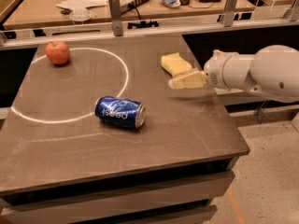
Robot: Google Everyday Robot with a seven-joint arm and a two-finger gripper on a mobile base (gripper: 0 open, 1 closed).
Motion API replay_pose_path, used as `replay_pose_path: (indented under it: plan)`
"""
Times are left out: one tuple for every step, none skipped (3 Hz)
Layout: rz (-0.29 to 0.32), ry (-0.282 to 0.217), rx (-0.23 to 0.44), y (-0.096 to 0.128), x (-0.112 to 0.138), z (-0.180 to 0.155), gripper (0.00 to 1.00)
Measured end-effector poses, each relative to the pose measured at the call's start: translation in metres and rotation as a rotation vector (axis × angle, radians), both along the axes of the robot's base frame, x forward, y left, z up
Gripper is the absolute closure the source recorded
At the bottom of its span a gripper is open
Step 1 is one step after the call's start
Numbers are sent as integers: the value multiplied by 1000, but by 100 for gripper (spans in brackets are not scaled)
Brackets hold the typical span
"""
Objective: Move sponge near apple
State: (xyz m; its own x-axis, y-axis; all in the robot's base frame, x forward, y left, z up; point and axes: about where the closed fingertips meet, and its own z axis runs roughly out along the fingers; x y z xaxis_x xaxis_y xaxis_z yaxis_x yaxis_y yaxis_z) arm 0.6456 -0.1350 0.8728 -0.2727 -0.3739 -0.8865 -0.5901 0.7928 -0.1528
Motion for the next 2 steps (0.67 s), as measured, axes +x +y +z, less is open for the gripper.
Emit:
replay_pose_path:
  plan:
    - [7,-9,-1,16,17,-10,0]
    - [-9,18,22,25,28,-25,3]
